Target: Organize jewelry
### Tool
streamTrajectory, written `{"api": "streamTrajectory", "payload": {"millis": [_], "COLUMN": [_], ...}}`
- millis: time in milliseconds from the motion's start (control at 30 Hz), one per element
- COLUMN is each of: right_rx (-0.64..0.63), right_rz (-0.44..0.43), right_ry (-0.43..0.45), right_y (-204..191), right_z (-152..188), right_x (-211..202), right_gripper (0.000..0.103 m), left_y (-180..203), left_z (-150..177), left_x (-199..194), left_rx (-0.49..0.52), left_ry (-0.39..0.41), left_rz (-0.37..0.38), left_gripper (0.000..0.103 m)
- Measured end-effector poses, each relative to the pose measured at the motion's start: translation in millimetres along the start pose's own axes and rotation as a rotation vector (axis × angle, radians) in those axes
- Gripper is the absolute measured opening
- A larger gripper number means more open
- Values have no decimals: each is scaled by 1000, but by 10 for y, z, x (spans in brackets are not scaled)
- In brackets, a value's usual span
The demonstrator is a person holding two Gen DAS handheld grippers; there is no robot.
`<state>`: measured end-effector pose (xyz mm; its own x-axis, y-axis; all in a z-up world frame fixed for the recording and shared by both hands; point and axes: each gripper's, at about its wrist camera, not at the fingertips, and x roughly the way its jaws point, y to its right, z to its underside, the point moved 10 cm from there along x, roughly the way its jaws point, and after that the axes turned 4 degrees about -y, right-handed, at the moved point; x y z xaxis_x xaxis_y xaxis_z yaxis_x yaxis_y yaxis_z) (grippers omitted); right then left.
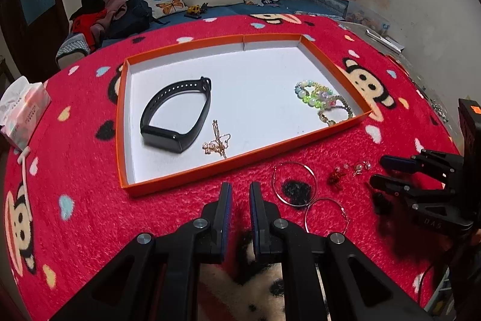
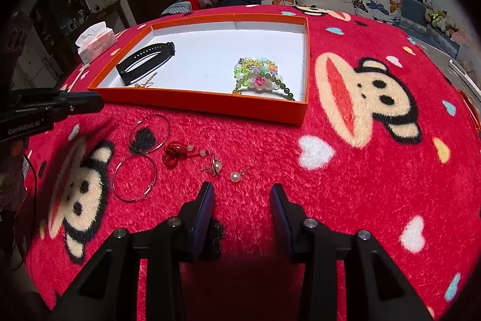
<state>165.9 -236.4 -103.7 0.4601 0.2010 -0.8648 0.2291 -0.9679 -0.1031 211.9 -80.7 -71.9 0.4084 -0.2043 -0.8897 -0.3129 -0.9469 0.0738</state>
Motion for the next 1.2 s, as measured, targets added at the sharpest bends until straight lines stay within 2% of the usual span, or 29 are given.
{"api": "streamTrajectory", "payload": {"millis": [267,800,1033,1200], "right_rx": [-87,-308,-370,-434], "right_rz": [-56,-156,-195,-193], "right_ry": [-11,-24,-28,-20], "right_y": [-53,-157,-136,-173], "right_z": [-50,-99,-117,-100], "right_x": [37,78,87,84], "right_gripper": [43,43,31,30], "left_y": [-4,218,348,464], "left_z": [61,111,152,154], "left_x": [36,50,46,80], "left_rx": [-4,10,12,34], "left_ry": [-11,-23,-30,-42], "left_rz": [-1,-1,11,12], "left_gripper": [13,13,13,13]}}
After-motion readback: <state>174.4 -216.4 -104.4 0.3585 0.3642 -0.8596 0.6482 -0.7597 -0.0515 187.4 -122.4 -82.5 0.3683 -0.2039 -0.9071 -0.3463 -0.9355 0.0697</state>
